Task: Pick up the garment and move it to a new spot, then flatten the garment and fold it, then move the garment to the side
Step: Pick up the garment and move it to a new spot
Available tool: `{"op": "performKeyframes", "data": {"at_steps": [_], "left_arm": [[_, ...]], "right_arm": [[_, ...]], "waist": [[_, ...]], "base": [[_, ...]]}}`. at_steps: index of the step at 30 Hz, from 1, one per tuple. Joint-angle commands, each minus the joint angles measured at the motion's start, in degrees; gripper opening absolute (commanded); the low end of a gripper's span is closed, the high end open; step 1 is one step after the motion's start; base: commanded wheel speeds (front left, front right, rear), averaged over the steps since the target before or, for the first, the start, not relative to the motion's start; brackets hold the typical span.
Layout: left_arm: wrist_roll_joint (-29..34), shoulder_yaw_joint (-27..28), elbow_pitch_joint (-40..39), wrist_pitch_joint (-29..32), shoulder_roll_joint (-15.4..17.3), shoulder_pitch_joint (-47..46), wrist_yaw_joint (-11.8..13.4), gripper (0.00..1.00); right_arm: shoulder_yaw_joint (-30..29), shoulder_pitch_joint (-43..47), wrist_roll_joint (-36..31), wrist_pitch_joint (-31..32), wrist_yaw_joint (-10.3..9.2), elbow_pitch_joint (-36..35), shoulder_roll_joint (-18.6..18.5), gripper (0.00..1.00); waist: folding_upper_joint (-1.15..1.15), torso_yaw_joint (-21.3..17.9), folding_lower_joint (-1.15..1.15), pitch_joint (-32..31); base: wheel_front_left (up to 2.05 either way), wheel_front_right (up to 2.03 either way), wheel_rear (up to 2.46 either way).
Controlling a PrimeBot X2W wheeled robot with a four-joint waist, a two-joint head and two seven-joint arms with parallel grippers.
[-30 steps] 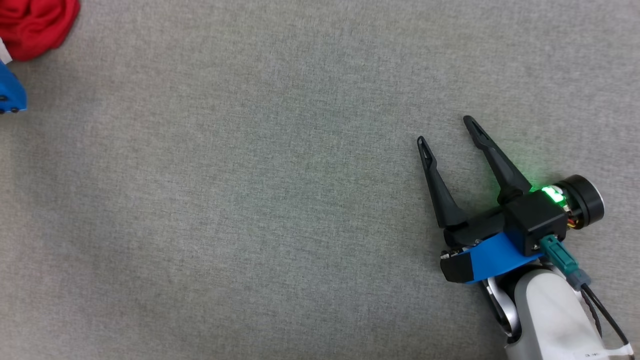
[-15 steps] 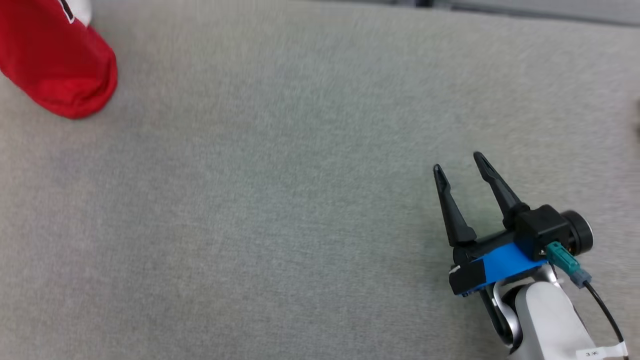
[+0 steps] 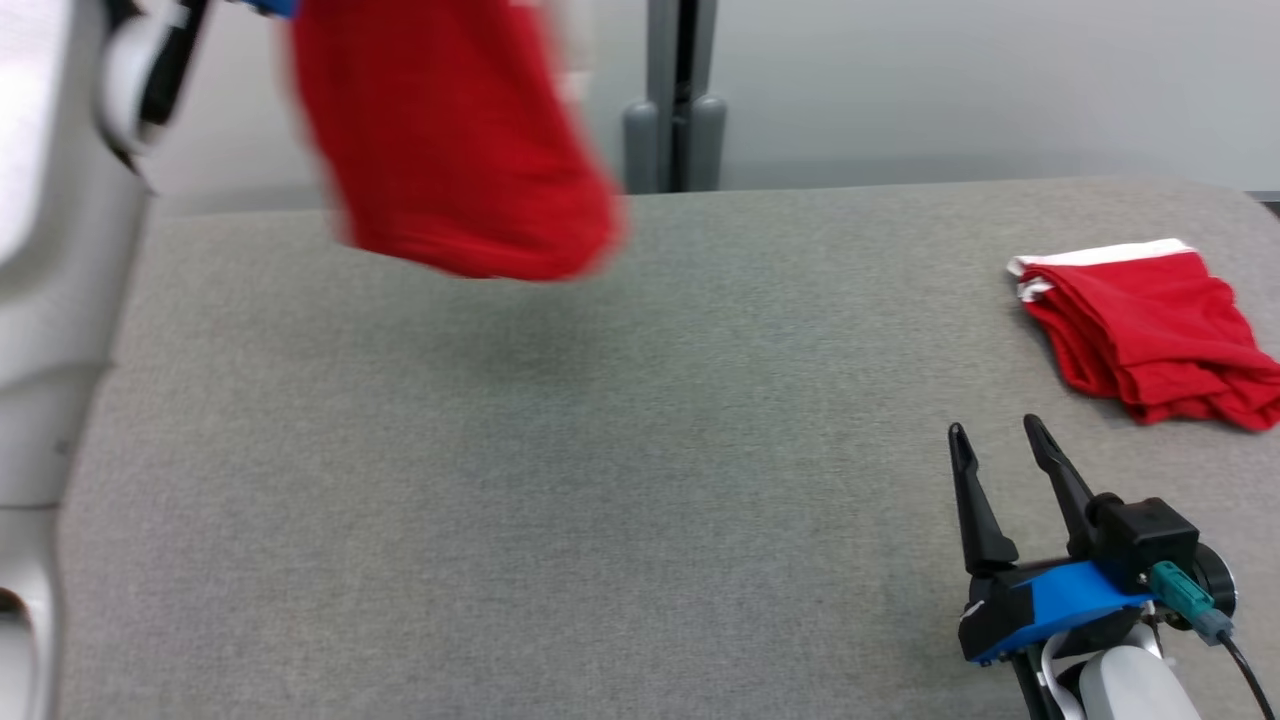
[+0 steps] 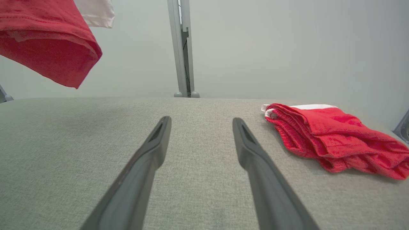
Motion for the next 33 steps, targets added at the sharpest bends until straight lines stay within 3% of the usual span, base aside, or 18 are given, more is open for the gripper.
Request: {"op": "performKeyframes", "data": {"at_steps": [1,9,14,23,24,25,33], "left_arm": [[-0.8,-0.2,-1.6,1.3,-0.6,2.5,1.3,0.00],[-6.7,-1.1,-5.8,5.3,-4.3,18.5,5.9,0.00],[-10.1,0.1,-0.1,3.2,-4.0,30.3,8.4,0.00],[-12.6,3.3,11.2,-4.2,-3.7,37.0,10.3,0.02],[-12.5,3.3,12.1,-5.3,-4.0,37.1,10.2,0.47],[-12.4,3.2,13.0,-6.3,-4.2,37.2,9.9,1.00],[-10.1,2.2,15.6,-11.8,-6.4,35.8,7.8,1.00]], "right_arm": [[-0.6,0.6,0.5,-0.5,-0.02,0.1,-0.2,1.00],[-1.7,-1.3,1.5,-0.9,-0.02,0.2,-0.2,1.00],[-0.8,-2.6,2.3,-1.0,-0.02,1.0,-0.2,1.00],[-0.9,-3.6,1.8,-1.0,-0.02,0.6,-0.2,1.00],[-0.9,-3.6,1.9,-1.0,-0.02,0.6,-0.2,1.00],[-1.0,-3.7,1.8,-1.0,-0.02,0.7,-0.2,1.00],[-0.9,-4.0,0.5,-1.0,-0.02,1.1,-0.2,1.00]], "waist": [[0.00,-1.4,0.02,-1.1],[0.00,-1.7,0.02,2.1],[0.00,-2.3,0.02,4.7],[0.00,-2.9,0.02,7.2],[0.00,-2.9,0.02,7.3],[0.00,-2.9,0.02,7.4],[0.00,-2.2,0.02,6.4]], "base": [[0.00,0.00,0.00],[0.00,0.00,0.00],[0.00,0.00,0.00],[0.00,0.00,0.00],[0.00,0.00,0.00],[0.00,0.00,0.00],[0.00,0.00,0.00]]}}
